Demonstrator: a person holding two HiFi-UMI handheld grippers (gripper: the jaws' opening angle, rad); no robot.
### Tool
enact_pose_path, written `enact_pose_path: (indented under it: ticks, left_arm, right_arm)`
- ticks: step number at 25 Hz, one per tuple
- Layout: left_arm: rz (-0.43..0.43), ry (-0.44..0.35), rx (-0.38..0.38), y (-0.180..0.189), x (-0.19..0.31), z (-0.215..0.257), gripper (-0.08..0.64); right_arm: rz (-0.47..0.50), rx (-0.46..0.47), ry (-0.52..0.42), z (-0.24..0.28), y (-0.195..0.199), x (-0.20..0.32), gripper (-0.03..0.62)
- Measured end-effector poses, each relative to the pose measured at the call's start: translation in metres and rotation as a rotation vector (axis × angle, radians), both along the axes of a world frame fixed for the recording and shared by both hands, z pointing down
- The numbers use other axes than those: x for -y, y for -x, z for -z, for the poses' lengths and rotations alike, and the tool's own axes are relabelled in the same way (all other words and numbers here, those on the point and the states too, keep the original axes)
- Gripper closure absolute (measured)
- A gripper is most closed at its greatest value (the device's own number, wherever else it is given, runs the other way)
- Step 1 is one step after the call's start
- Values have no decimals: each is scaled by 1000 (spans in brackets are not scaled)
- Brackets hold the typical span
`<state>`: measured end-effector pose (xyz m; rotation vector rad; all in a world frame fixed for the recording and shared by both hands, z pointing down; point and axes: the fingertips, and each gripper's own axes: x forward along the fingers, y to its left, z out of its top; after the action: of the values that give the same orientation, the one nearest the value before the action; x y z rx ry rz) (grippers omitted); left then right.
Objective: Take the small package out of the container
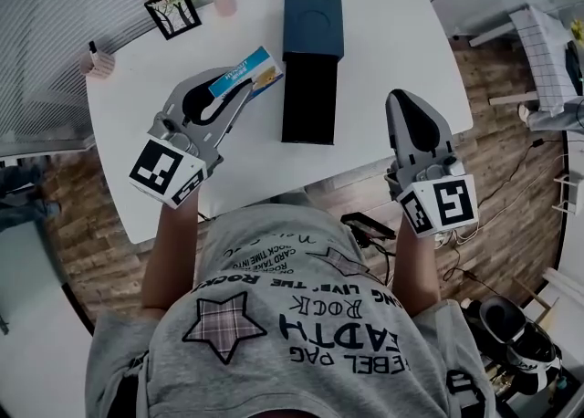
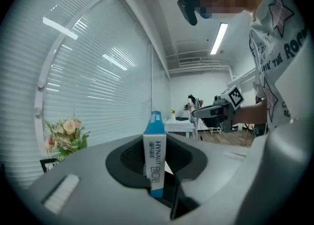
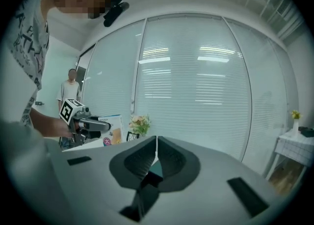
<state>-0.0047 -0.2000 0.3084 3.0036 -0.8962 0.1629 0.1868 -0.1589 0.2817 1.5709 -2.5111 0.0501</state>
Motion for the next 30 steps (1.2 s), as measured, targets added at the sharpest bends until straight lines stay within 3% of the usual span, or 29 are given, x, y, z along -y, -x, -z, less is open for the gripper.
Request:
enact_pose_path:
  ticks: [10, 30]
  left_arm:
    - [127, -109, 16, 22, -3, 33, 471]
    - [168, -91, -16, 35, -4, 35, 471]
  right_arm:
    - [-47, 55, -85, 27, -7, -10, 577]
    - [-76, 72, -122, 36, -3, -12, 578]
